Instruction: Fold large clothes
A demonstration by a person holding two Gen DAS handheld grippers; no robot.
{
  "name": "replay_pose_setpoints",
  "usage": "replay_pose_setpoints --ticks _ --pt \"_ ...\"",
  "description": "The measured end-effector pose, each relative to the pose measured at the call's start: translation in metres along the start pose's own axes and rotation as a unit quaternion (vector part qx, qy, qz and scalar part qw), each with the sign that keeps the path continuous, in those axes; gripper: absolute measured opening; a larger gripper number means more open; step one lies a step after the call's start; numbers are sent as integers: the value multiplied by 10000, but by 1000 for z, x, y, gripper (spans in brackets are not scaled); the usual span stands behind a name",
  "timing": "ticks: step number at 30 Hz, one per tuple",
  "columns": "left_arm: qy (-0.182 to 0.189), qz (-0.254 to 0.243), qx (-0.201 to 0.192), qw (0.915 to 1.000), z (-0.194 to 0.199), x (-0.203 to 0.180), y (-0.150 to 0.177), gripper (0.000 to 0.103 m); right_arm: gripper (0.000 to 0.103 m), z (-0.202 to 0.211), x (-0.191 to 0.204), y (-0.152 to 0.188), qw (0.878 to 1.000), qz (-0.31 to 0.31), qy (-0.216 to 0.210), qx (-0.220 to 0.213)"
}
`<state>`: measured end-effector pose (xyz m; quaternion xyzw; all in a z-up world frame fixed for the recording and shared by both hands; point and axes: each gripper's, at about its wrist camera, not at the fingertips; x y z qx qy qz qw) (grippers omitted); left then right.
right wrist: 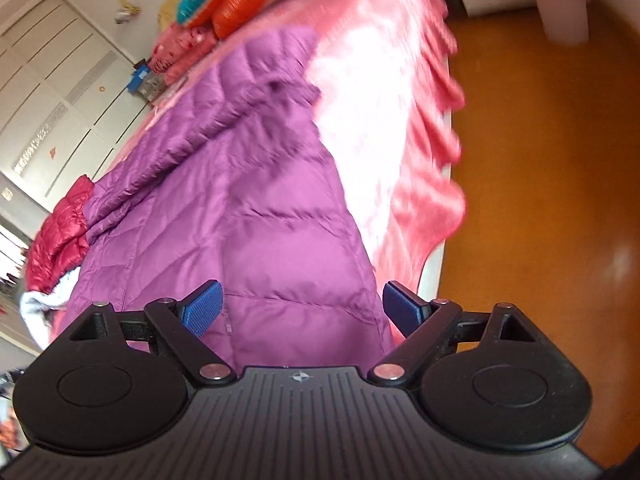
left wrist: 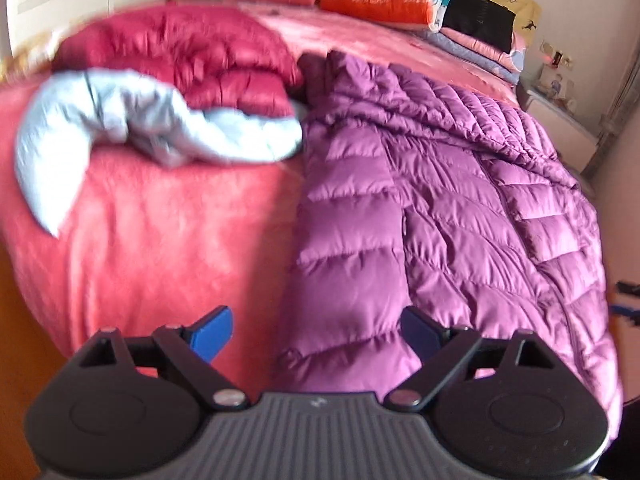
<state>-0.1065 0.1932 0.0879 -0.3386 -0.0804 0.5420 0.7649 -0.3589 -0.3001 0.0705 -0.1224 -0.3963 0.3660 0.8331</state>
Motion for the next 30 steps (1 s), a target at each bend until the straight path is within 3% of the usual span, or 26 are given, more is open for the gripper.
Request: replay_pose_setpoints --ticks 3,7,16,25,30 --pt "419 109 286 9987 -10 6 2 91 103 -15 -11 -2 9994 -81 13 340" --pt "608 -42 561 9966 -26 2 5 91 103 -34 -20 -7 9979 4 -65 652" --pt "1212 -81 702 9901 -30 -6 5 92 103 -54 -29 -11 9911 -42 -617 1180" --pt "1941 321 705 9779 -29 -9 7 93 103 -57 -30 -11 9885 -108 -733 1320" --pt "2051 210 705 9760 -24 -14 9 93 103 -59 -37 -8 9837 -458 -839 1523"
Point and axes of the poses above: each gripper's, at about its wrist camera, not at the fingertips, and z roughly against the way its jaws point, x to its left, y to its underside, and after that the axes turned 2 degrees about y, right-handed
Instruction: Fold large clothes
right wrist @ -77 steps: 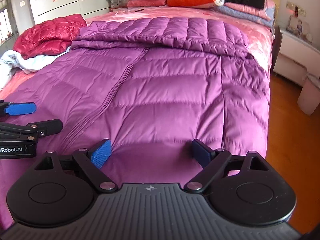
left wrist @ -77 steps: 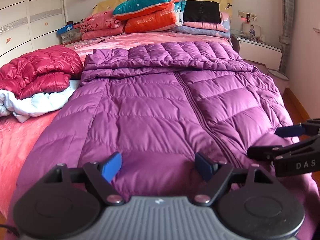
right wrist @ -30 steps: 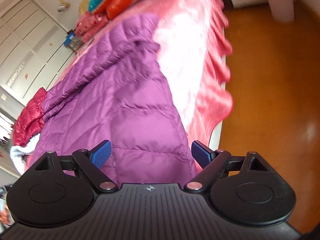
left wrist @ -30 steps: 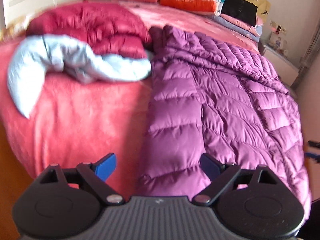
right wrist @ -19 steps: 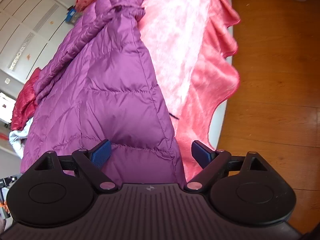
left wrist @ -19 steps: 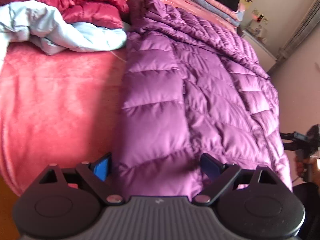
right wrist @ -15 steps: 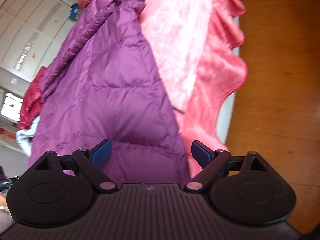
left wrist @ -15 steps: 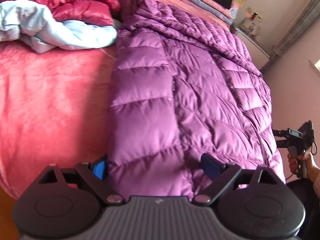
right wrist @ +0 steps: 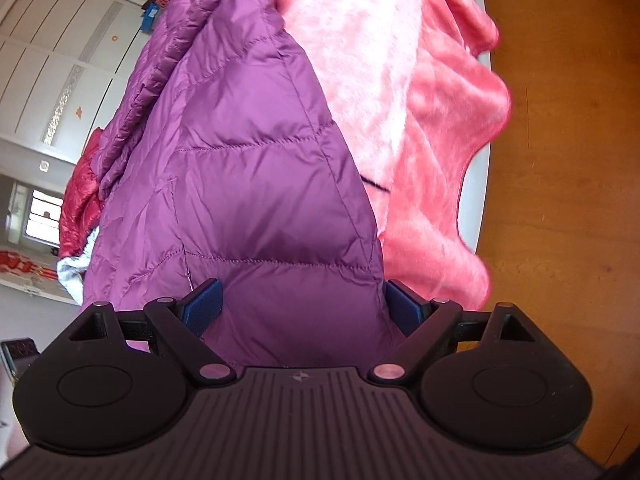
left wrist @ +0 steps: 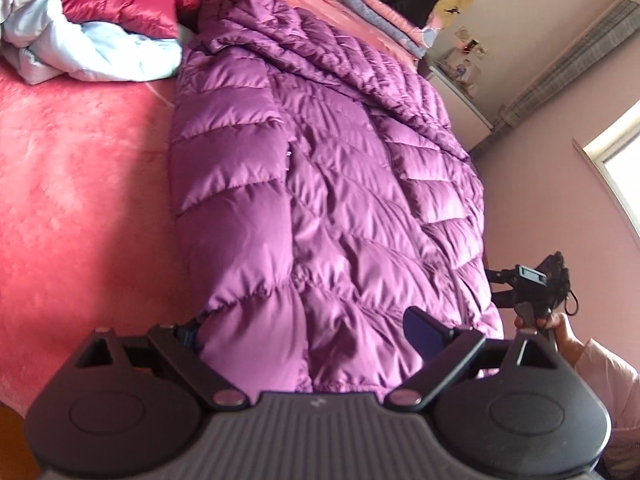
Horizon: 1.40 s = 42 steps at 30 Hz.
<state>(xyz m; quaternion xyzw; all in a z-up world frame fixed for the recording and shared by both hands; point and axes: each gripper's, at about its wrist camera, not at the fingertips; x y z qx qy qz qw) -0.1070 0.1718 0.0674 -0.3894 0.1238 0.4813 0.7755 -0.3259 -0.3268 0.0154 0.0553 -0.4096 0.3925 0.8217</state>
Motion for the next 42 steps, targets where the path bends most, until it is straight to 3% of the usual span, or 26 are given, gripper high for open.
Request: replay_pose_setpoints --ticks 3,10,15,22,24,26,29,32,42 --pt "-13 -91 11 10000 0 -3 1 93 103 -2 -4 2 9999 -126 -27 94" --pt "-630 -413 144 9971 -16 -17 2 91 103 -1 10 9 9998 52 -103 149" --pt "-503 -167 -31 9986 -9 -23 -4 86 103 18 36 16 9963 367 -773 -37" --pt "202 114 -654 9976 6 -33 -15 90 103 51 58 24 9719 328 -2215 -726" --pt "36 8 -560 9984 -1 -36 -15 93 103 56 57 25 9668 251 -2359 -945" --pt "-242 -178 -323 9990 -13 -41 -11 93 103 55 58 25 9720 273 -2119 -979" --pt "-480 -418 -123 9979 -19 -45 -4 93 103 44 58 31 9863 414 -1343 -866" --pt "-687 -488 105 9964 -14 -42 -2 93 103 36 63 36 9928 582 -704 -781" --pt "-994 -735 663 9901 7 -46 18 93 103 44 68 44 9918 752 16 -1038"
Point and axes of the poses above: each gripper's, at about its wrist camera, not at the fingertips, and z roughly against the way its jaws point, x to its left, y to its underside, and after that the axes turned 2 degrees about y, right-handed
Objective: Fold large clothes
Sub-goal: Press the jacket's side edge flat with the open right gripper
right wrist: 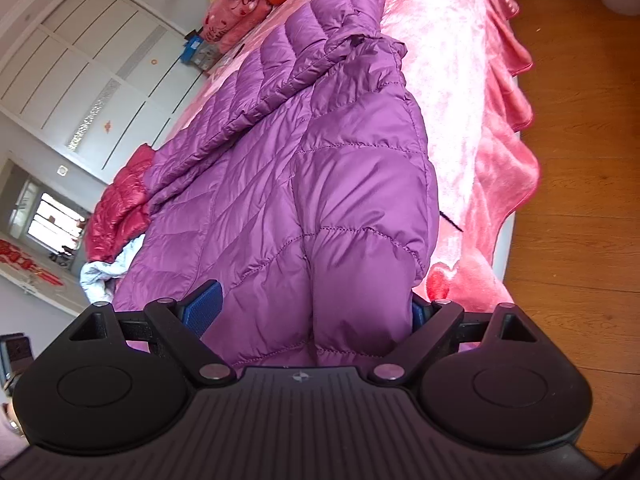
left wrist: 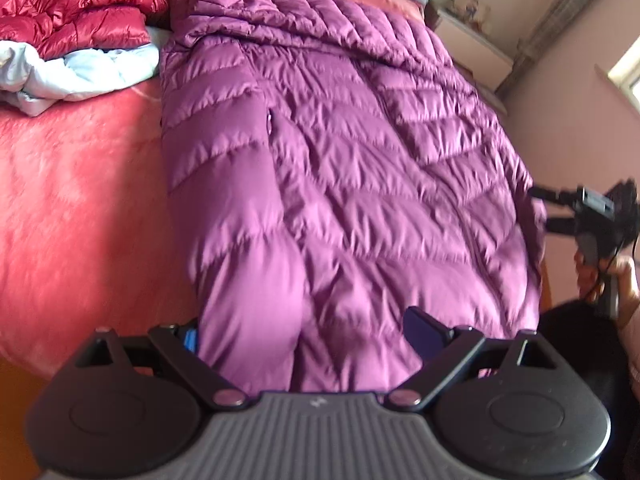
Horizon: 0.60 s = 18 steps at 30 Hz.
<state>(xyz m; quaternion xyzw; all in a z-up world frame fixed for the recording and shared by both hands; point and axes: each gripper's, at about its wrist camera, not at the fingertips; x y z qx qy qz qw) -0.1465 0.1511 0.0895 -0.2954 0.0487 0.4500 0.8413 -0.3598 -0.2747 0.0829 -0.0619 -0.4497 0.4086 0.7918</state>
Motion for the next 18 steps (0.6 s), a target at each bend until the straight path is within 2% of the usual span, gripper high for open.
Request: replay_pose_setpoints --ticks 9,14,18 --pt "-92 13 9 10000 24 -1 30 94 103 -1 8 2 9996 -45 144 -247" --pt "-14 14 -71 10000 38 -6 39 94 103 1 13 5 9993 -66 188 -329" --pt "131 56 43 9999 48 -6 46 95 103 7 15 9 9987 -198 167 -432"
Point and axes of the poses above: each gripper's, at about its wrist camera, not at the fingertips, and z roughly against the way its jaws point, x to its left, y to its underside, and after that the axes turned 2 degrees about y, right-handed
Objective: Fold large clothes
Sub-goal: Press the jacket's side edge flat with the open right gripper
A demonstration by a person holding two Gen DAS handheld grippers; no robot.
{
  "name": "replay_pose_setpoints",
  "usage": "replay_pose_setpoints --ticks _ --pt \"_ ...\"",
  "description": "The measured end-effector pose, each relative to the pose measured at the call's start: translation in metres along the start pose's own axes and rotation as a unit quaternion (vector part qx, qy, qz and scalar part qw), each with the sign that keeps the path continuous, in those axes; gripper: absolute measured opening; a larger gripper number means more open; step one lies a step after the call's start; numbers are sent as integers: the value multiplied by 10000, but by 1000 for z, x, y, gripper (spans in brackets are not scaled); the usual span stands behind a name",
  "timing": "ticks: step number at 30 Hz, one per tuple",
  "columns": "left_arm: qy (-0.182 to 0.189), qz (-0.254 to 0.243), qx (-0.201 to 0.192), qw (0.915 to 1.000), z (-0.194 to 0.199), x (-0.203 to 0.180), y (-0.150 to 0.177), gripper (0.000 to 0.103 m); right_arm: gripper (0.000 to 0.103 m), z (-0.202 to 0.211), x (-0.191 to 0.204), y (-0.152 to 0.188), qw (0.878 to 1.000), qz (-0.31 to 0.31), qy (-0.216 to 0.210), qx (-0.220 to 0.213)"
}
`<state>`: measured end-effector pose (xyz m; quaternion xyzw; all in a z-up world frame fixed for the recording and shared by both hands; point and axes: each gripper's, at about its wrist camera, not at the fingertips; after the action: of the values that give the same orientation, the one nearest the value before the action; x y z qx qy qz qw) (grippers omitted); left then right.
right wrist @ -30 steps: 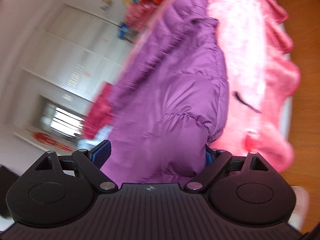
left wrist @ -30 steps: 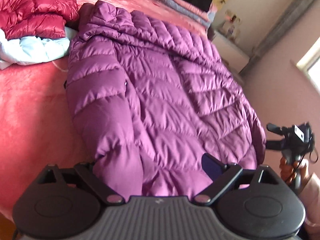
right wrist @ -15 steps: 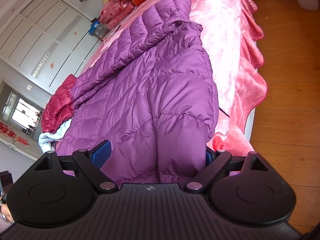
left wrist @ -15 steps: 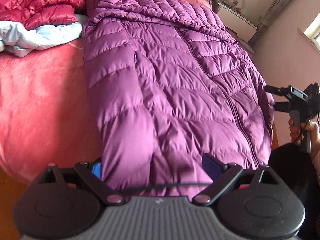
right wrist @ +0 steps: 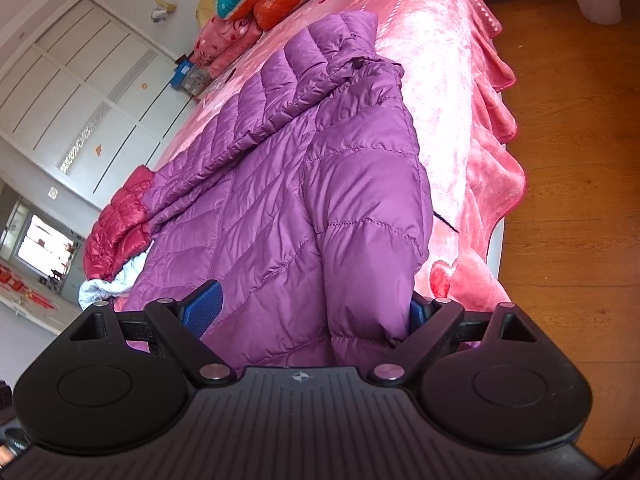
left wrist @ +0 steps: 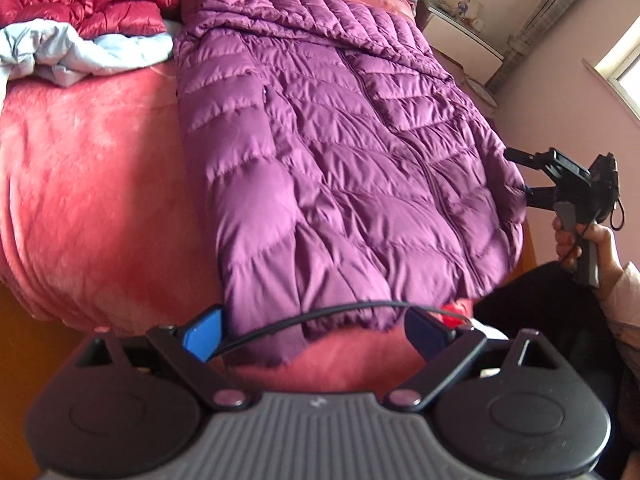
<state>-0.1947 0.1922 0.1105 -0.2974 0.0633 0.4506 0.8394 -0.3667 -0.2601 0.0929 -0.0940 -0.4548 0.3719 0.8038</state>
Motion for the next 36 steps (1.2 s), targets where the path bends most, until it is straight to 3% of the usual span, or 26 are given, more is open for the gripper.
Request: replay_pose_setpoints --ticks 8,13,16,18,20,23,27,29,33,36 --pt "156 208 -369 9990 24 2 9 95 103 31 12 19 9973 -313 137 -645" --pt "262 883 -722 9931 29 24 10 96 103 52 18 33 9946 -488 71 -909" --pt "221 1457 -737 9863 17 44 9 96 103 54 22 44 9938 -784 -322 -714" --pt "125 1778 -768 9810 6 54 8 96 103 50 28 53 9946 -822 -372 -513" --pt "306 2077 -743 9749 -7 63 7 96 103 44 34 58 9961 -771 -330 -290" --pt "580 2214 -644 9713 -25 63 3 96 103 38 36 61 9970 -733 -263 -46" --pt "626 2194 -453 9726 -41 58 1 94 103 35 35 60 9972 -715 -232 42" --pt "611 2213 -416 9724 -45 57 1 89 103 37 31 61 9966 -791 -241 46" --pt "719 2313 -448 9692 -44 58 1 55 103 42 22 66 9942 -1026 -299 77" --pt "942 2422 -579 9639 -42 55 0 42 103 43 17 69 9922 -1197 -312 163"
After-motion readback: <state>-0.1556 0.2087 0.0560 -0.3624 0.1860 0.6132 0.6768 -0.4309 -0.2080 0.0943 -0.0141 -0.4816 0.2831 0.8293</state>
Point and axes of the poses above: each gripper's, at about its wrist camera, not at the fingertips, and z roughly against the way its jaws point, x to its left, y to its underside, and after that the axes turned 2 degrees about y, right-handed
